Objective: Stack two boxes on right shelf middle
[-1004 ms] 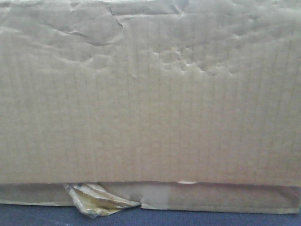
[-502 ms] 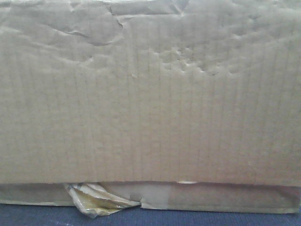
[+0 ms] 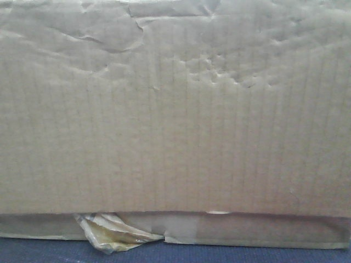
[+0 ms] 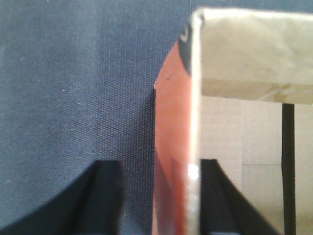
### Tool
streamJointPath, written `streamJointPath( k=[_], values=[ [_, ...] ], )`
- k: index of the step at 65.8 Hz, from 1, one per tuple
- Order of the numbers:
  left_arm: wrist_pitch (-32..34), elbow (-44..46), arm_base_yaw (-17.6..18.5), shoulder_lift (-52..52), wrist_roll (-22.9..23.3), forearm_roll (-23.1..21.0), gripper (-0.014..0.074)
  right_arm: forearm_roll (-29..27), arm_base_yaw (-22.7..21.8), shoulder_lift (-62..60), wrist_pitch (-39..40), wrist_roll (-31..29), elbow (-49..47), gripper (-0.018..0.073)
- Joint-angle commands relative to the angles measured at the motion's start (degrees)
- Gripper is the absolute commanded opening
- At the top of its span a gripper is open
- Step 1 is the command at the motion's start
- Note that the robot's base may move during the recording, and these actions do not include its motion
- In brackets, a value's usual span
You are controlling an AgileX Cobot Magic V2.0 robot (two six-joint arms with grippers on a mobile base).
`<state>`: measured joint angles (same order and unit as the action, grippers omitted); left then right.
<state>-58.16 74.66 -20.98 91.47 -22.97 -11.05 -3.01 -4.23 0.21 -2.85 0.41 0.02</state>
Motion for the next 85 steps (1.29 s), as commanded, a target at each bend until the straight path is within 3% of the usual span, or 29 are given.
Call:
streamJointPath(
  k=[1, 8, 13, 25, 37, 45, 51, 56, 62, 68, 77, 85],
  values=[
    [-0.3, 0.4, 0.4, 0.1, -0.6, -0.4, 0.0079, -0.2, -0.2, -0.2, 0.8, -0.4, 0.0, -0.0163],
    [-0.9, 1.0, 0.4, 0.1, -0.6, -1.8, -0.0110, -0.2, -0.2, -0.2, 0.8, -0.4, 0.0, -0.0163],
    [-2.1, 2.9, 0.4, 0.1, -0.6, -4.3, -0.0111, -0.2, -0.2, -0.2, 0.8, -0.4, 0.0, -0.0163],
    [-5.9, 13.2, 0.4, -0.4, 0.2, -4.7, -0.0111, -0.2, -0.2, -0.2, 0.8, -0.4, 0.0, -0.0163],
    [-7.2, 28.4, 0.4, -0.7, 10.8, -3.1, -0.0111, -0.2, -0.2, -0.2, 0.8, -0.4, 0.0, -0.0163],
    [-8.9, 38.8, 2.5, -0.7, 13.4, -2.9, -0.0111, -0.2, -0.2, -0.2, 0.8, -0.4, 0.0, -0.0163],
    [-10.3, 45.7, 6.2, -0.7, 17.8, -0.4, -0.0111, -0.2, -0.2, -0.2, 0.8, -0.4, 0.0, -0.0163],
    [-11.8, 49.8, 10.6, -0.7, 23.0, 4.8, -0.0111, -0.2, -0.2, -0.2, 0.8, -0.4, 0.0, -0.0163],
    [-11.8, 53.1, 18.0, -0.7, 31.5, 13.1, -0.0111, -0.2, -0.2, -0.2, 0.8, -0.4, 0.0, -0.0163],
    [-11.8, 53.6, 25.5, -0.7, 38.6, 18.8, -0.0111, -0.2, -0.2, -0.2, 0.8, -0.4, 0.0, -0.0163],
    [-11.8, 52.4, 37.0, 0.2, 45.8, 21.5, -0.0111, -0.2, -0.2, -0.2, 0.8, -0.4, 0.0, -0.0163],
    [-11.8, 49.3, 44.4, 1.6, 49.2, 24.2, -0.0111, -0.2, -0.2, -0.2, 0.8, -0.4, 0.0, -0.0163]
  ],
)
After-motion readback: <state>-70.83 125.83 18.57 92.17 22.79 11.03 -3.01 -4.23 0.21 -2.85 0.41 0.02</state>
